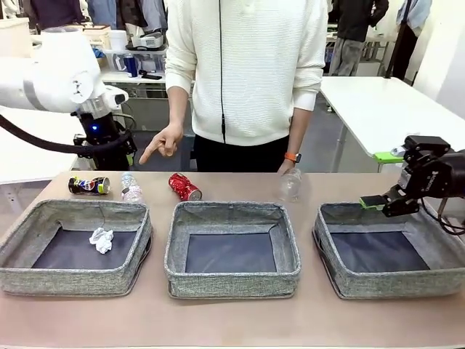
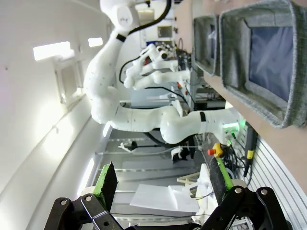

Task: Sort the waste into the appropriate baskets.
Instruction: Pick up the waste item pointed out by the person.

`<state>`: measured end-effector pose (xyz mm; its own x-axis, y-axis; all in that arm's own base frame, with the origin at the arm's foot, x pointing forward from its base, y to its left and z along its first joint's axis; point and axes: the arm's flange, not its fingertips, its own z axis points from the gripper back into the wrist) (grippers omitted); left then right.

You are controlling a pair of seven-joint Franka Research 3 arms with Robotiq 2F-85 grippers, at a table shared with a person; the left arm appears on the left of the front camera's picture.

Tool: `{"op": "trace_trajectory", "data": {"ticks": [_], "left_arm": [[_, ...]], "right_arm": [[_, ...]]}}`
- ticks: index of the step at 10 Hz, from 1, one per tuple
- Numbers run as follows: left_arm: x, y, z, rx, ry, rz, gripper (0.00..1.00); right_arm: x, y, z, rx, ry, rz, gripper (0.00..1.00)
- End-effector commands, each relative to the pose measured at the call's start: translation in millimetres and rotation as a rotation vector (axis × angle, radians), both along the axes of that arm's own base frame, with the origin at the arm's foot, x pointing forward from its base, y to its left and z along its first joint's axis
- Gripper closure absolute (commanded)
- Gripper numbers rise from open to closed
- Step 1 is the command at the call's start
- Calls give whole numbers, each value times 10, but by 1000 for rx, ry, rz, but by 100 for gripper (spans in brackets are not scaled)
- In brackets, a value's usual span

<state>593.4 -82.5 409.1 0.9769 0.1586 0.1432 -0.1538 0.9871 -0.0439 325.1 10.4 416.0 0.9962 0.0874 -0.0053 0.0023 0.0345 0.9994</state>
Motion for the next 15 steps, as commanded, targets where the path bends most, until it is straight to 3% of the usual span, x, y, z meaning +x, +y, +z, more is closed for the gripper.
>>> {"op": "trace_trajectory", "data": {"ticks": [1, 7, 13, 14, 15], "left_arm": [[124, -72, -98, -59, 50, 38, 0], [393, -281, -742, -53, 156, 106, 0], [366, -269, -822, -39, 149, 174, 0], [372, -268, -816, -17, 147, 174, 59], [359, -265, -810, -6, 146, 172, 60]], "right_arm": [[19, 23, 14, 23, -32, -4, 0], [19, 23, 14, 23, -32, -4, 0], [19, 23, 14, 23, -32, -4, 0], [19, 23, 14, 23, -32, -4, 0], [19, 23, 14, 23, -32, -4, 0]]}}
